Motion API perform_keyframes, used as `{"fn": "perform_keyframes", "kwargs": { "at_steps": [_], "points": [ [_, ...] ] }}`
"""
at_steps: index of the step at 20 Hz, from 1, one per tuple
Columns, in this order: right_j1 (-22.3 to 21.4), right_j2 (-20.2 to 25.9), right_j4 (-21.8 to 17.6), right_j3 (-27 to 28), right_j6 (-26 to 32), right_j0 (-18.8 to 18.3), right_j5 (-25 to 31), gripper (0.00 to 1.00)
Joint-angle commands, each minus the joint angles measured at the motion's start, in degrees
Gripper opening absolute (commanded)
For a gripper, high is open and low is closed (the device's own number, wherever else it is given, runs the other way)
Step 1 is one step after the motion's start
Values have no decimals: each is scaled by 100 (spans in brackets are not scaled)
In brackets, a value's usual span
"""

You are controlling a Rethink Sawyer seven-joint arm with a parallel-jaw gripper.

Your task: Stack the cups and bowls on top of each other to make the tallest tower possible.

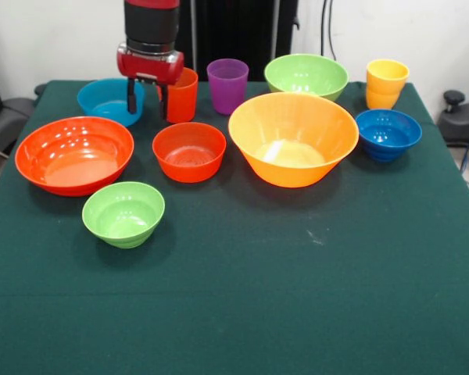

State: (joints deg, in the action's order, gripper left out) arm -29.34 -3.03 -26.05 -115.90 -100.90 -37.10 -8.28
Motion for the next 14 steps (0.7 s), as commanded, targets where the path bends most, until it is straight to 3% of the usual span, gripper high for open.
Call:
{"fn": "perform_keyframes", "kwargs": {
  "at_steps": [1,14],
  "points": [
    [143,336,-308,79,-611,88,-252,100],
    [62,88,-357,-75,-639,127,-371,100]
  ]
}}
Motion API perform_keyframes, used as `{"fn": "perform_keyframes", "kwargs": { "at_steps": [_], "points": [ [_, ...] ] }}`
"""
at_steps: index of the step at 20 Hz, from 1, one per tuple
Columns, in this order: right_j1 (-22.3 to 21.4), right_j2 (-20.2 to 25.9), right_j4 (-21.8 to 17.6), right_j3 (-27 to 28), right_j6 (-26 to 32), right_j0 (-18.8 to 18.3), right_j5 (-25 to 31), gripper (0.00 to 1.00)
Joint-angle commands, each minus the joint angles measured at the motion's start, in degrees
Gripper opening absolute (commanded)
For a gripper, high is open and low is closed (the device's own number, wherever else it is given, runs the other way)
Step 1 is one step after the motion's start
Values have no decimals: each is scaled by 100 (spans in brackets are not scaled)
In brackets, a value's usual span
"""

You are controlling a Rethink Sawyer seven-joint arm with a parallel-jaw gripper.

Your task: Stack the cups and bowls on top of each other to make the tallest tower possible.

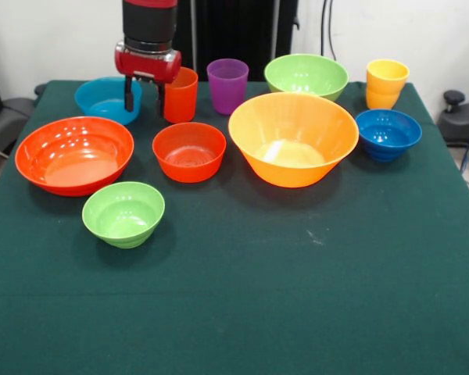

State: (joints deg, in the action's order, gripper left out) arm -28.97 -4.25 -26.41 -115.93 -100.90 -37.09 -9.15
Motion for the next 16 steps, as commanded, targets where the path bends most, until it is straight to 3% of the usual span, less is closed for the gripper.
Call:
{"fn": "perform_keyframes", "kwargs": {
  "at_steps": [1,7,16],
  "points": [
    [25,223,-343,-63,-620,96,-271,100],
    [-13,279,-486,-85,-546,-72,-192,100],
    [-190,223,-475,-196,-622,9,-75,100]
  ]
}}
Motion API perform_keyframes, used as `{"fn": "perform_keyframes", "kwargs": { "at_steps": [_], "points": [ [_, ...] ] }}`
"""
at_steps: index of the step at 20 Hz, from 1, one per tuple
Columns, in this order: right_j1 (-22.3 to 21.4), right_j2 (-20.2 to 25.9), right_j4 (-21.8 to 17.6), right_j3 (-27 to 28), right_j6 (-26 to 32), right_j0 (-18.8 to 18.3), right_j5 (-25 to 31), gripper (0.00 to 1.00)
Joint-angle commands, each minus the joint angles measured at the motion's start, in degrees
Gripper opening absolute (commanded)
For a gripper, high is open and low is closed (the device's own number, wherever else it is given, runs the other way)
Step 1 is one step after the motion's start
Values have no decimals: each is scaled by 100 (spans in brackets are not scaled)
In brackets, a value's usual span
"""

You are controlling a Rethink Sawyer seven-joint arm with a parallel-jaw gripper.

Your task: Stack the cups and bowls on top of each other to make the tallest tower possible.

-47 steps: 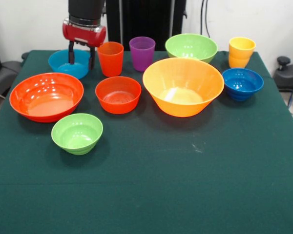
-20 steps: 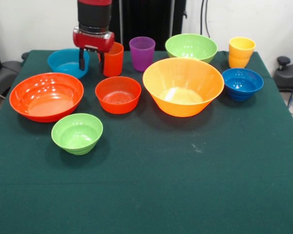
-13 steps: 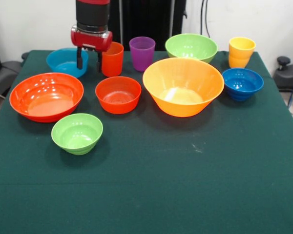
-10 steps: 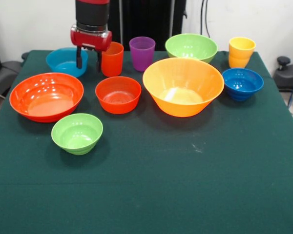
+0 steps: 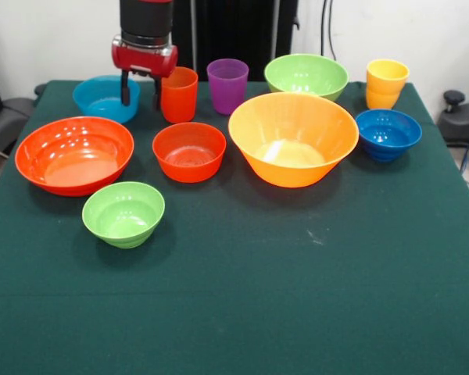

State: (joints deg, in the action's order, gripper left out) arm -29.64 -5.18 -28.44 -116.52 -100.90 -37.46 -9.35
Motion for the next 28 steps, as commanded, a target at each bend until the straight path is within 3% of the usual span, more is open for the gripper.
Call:
{"fn": "perform_keyframes", "kwargs": {
  "at_steps": [1,8,16,28],
  "points": [
    [-123,341,-289,-126,-604,14,-36,100],
    [-210,313,-343,-210,-590,-40,24,100],
    [206,264,-445,10,-620,-77,-395,100],
    [577,96,-229,92,-783,208,-901,100]
  ]
}}
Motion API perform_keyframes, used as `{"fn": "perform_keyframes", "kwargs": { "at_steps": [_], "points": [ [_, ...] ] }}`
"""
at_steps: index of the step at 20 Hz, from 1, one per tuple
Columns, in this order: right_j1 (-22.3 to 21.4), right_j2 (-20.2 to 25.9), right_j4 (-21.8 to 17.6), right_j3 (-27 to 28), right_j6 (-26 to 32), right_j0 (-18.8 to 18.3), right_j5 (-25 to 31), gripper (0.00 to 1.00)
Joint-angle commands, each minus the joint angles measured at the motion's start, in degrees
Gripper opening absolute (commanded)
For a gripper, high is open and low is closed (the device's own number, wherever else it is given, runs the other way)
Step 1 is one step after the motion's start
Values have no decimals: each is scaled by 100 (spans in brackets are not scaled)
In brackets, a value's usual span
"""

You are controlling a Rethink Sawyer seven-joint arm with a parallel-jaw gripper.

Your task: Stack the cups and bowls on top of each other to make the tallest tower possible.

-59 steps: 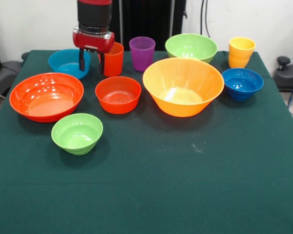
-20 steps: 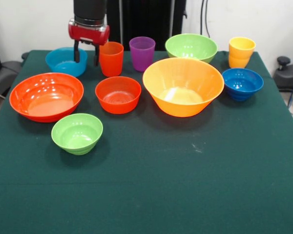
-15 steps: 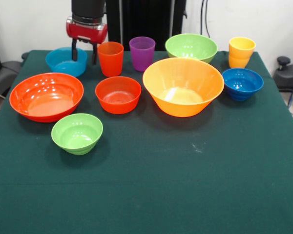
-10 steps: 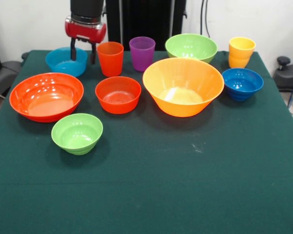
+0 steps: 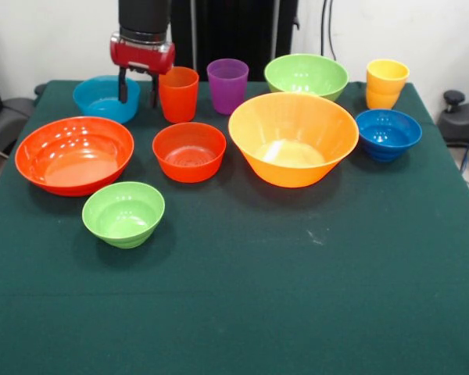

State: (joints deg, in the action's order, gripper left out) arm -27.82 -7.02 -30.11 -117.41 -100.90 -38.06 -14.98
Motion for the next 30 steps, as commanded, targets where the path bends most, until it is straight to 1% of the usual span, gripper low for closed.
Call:
{"fn": "perform_keyframes", "kwargs": {
  "at_steps": [1,6,12,21,24,30],
  "points": [
    [432,263,-52,197,-784,276,-383,100],
    [555,195,-86,269,-727,266,-508,100],
    [642,-40,-30,305,-691,352,-708,100],
    [641,-90,88,372,-722,458,-655,100],
    [576,-93,51,416,-669,462,-511,100],
    [628,18,8,511,-676,414,-500,100]
  ]
}}
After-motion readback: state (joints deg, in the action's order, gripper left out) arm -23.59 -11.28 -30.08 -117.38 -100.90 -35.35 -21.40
